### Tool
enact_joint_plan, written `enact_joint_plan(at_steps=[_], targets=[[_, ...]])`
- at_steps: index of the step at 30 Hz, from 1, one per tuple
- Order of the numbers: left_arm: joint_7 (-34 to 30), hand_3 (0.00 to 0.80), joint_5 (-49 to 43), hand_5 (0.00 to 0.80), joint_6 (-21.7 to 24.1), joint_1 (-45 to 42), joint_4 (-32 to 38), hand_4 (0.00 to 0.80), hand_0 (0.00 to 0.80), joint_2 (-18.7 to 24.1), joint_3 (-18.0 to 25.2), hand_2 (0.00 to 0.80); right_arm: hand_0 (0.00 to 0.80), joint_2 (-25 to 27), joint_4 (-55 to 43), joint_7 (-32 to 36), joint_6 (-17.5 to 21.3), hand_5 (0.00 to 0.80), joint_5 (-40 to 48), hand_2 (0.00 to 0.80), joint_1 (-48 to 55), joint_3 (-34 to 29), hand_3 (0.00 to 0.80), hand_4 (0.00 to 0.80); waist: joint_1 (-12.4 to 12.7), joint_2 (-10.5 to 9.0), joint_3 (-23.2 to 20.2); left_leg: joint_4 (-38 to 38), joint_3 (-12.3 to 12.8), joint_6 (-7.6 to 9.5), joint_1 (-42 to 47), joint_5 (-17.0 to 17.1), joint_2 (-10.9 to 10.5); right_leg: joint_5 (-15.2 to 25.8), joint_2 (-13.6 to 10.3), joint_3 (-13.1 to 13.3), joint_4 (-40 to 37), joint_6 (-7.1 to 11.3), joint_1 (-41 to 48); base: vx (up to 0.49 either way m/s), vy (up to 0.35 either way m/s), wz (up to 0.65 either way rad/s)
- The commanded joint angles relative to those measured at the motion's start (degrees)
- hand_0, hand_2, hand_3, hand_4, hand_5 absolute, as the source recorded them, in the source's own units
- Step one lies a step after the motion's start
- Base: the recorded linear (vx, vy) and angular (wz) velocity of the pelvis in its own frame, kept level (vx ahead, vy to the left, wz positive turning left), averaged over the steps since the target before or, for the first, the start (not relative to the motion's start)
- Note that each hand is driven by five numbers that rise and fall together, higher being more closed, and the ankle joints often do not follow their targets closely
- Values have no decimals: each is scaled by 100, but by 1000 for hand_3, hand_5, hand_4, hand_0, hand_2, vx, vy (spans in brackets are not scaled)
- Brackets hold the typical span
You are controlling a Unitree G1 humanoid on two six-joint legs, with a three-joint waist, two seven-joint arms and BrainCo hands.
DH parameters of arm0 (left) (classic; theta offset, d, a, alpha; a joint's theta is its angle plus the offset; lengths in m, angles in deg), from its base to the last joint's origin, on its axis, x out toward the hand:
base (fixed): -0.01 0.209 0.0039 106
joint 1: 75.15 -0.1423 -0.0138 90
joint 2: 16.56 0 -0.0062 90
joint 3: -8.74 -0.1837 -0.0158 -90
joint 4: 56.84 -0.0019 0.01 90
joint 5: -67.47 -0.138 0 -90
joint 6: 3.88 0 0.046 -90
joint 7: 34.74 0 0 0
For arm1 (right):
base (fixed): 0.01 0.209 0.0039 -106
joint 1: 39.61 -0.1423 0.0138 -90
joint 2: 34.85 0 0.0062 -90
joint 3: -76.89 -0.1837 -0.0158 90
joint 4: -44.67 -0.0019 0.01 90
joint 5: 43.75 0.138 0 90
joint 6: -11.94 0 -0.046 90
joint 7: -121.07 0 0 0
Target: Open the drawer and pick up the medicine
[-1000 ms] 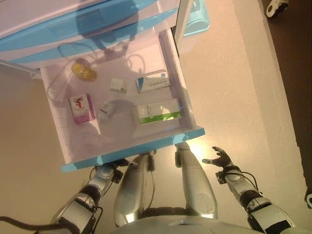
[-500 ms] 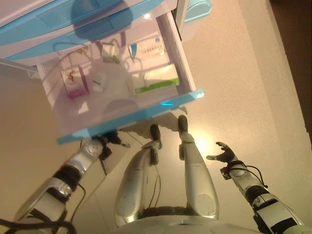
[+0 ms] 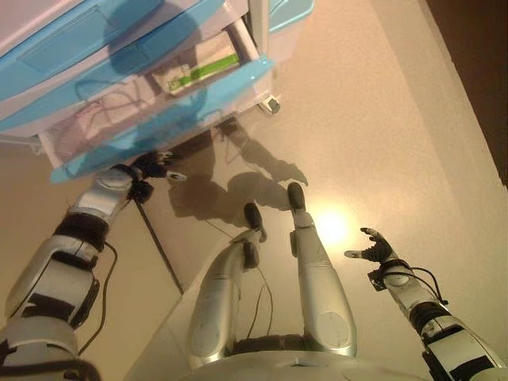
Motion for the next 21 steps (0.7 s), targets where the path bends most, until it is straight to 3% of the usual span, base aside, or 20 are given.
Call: enact_joint_plan(at_steps=[1, 3, 4, 5, 11, 14, 15, 17, 21], targets=[[833, 0, 169, 0, 553, 889, -1104, 0, 0, 1054, 652, 0, 0, 302, -109, -85, -6, 0, 18, 0, 545, 161, 0, 0, -267, -84, -231, 177, -231, -226, -101, -377, -187, 9, 45, -145, 158, 36, -130, 30, -18, -16], [1386, 0, 297, 0, 842, 1210, -1598, 0, 0, 1232, 721, 0, 0, 300, -97, -49, 27, 0, 10, 0, 613, 209, 0, 0, -340, -154, -231, 259, -223, -225, -112, -449, -158, 21, 90, -101, 147, 47, -151, 38, -25, -26], [1943, 0, 66, 0, 1340, 1461, -1926, 0, 0, 1347, 756, 0, 0, 255, -48, -65, 123, 0, -57, 0, 686, 299, 0, 0, -405, -220, -231, 335, -210, -225, -105, -520, -133, 45, 115, -68, 124, 61, -148, 138, 1, -27], [2049, 0, 40, 0, 1359, 1598, -2024, 0, 0, 1409, 691, 0, 0, 207, -31, -78, 166, 0, -81, 0, 769, 390, 0, 0, -415, -225, -231, 390, -286, -244, 5, -725, -98, -97, 173, -52, 157, 96, -50, 132, -3, -21], [2742, 0, 373, 0, 1567, 1881, -2054, 0, 0, 1461, 827, 0, 0, 86, -21, -126, 265, 0, -206, 0, 930, 578, 0, 0, -474, -357, -231, 386, -319, -222, 48, -793, -92, -98, 333, 17, 141, 85, -76, 36, -44, -11], [2636, 0, 116, 0, 1506, 1913, -2074, 0, 0, 1454, 820, 0, 0, 37, -67, -130, 286, 0, -195, 0, 942, 596, 0, 0, -469, -385, -231, 369, -361, -211, 87, -812, -91, -126, 381, 21, 178, 69, -69, -22, -80, -2], [2612, 0, 52, 0, 1512, 1929, -2068, 0, 0, 1455, 806, 0, 0, 44, -93, -134, 285, 0, -190, 0, 910, 595, 0, 0, -495, -441, -231, 346, -280, -200, -6, -644, -109, 29, 348, 34, 136, 41, -154, -97, -118, 1], [2341, 0, 138, 0, 1348, 1868, -1955, 0, 0, 1428, 733, 0, 0, 38, -167, -135, 250, 0, -167, 0, 874, 590, 0, 0, -464, -437, -231, 268, -322, -189, 42, -613, -125, 23, 375, 32, 125, 29, -121, -57, -98, 3], [1387, 0, -625, 0, 1161, 1548, -1544, 0, 0, 1354, 400, 0, 0, 74, -328, -154, 145, 0, -155, 0, 791, 508, 0, 0, -376, -374, -231, 86, -416, -185, 172, -535, -147, -19, 386, 9, 102, 17, -2, -26, -80, 4]])
